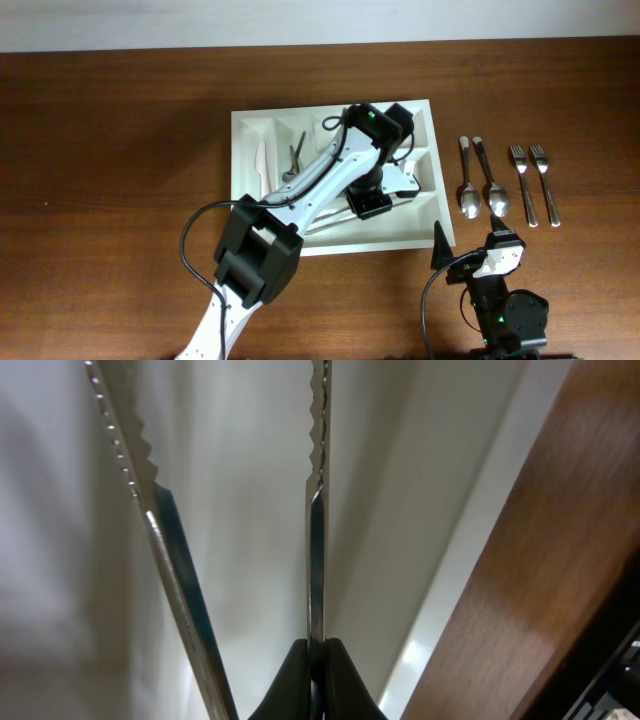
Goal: Pack container
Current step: 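Carry the tongs into the tray's bottom compartment and release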
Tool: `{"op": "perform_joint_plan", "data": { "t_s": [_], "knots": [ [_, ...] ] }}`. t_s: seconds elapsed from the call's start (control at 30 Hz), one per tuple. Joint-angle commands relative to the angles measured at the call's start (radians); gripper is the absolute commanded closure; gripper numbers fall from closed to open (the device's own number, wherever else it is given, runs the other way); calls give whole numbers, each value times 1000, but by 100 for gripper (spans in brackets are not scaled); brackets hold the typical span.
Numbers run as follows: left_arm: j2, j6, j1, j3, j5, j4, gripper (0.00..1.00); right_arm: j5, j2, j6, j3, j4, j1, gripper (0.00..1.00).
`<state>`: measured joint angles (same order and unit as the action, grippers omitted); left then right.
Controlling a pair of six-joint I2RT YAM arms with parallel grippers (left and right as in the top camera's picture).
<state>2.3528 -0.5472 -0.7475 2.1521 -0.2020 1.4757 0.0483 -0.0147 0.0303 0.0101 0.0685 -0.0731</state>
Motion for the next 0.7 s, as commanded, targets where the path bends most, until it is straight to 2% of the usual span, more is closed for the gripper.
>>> {"op": "perform_joint_plan", "data": {
  "t_s": [0.0,0.1,0.23,0.37,0.57,0.63,0.67],
  "knots": [
    [-5,-27,-6,-62,1,-10,98,-8,7,8,-5,6,-5,1],
    [-5,-27,-5,-105,2,-24,97,-8,7,8,-5,6,-5,1],
    [-5,-27,-5,-108,1,-27,69,-8,7,8,-5,6,-5,1],
    [-6,-26,-2,-88,1,-23,57,-8,7,8,-5,6,-5,1],
    [-8,-17,5,75,1,41,53,-8,7,8,-5,6,-5,1],
    [-8,31,23,181,19,71,52,-8,7,8,-5,6,-5,1],
    [-8,103,49,283,60,86,49,-8,7,8,-5,6,-5,1]
  ]
}}
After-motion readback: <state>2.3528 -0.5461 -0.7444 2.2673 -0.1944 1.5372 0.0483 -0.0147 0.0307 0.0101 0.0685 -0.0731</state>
